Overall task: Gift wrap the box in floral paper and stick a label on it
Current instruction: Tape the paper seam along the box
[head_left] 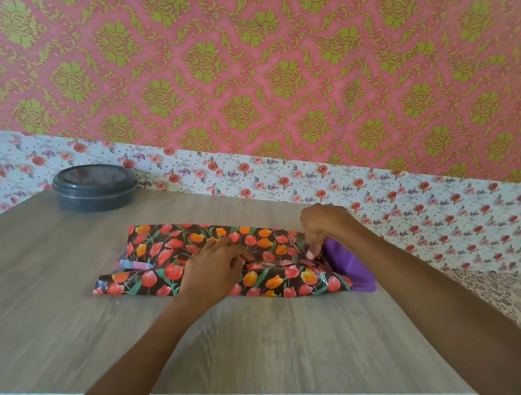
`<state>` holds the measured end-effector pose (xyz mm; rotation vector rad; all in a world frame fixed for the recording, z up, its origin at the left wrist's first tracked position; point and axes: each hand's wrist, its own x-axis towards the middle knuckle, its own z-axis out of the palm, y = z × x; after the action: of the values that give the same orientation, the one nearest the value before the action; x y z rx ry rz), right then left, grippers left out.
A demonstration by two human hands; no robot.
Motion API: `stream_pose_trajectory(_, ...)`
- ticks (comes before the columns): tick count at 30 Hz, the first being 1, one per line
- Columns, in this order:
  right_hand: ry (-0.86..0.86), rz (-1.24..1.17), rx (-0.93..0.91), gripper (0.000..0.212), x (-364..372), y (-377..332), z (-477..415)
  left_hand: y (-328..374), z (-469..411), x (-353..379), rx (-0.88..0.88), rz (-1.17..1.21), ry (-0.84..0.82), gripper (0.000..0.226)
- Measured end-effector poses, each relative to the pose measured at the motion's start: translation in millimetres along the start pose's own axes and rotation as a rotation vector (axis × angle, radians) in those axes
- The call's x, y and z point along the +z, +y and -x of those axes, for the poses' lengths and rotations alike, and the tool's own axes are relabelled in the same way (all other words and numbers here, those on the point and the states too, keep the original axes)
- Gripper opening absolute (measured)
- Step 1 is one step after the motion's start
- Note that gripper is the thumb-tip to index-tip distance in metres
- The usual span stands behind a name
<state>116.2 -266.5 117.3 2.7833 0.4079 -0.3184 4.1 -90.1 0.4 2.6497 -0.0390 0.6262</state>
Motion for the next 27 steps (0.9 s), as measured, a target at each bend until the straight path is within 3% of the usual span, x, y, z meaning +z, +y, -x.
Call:
stream_pose_trajectory(3, 0.235, -0.276, -0.156, 0.019, 11.0, 6.1, 9.4, 1.5, -2.9, -2.0, -0.023, 0.01, -0.028, 0.031)
stream_pose_trajectory(6, 0.33, -0.461, -0.381, 0.032, 36.0, -2.2, 28.7, 2.7, -3.4, -3.7, -0.022, -0.006, -0.05, 0.03)
stream_pose_trajectory(9, 0.362, -0.322, -0.505, 0.021, 66.4, -8.2, 42.1, 3.2, -3.3, -3.4, -0.023, -0.026, -0.047, 0.029)
stream_pose_trajectory(15, 0.528, -0.214, -0.587, 0.054, 89.6, 7.0, 48.9, 3.0, -1.7, -3.2, -0.021, -0.016, -0.043, 0.031)
stream_pose_trajectory(21, 0.618, -0.277, -0.554, 0.043, 103.0, 18.2, 46.7, 2.3, -2.6, -3.9, -0.02, -0.01, -0.049, 0.031)
stream_pose_trajectory(27, 0.805, -0.152, -0.64, 0.043, 114.5, 13.6, 39.5, 1.5, 0.7, -2.8, 0.0, -0.009, 0.002, 0.029)
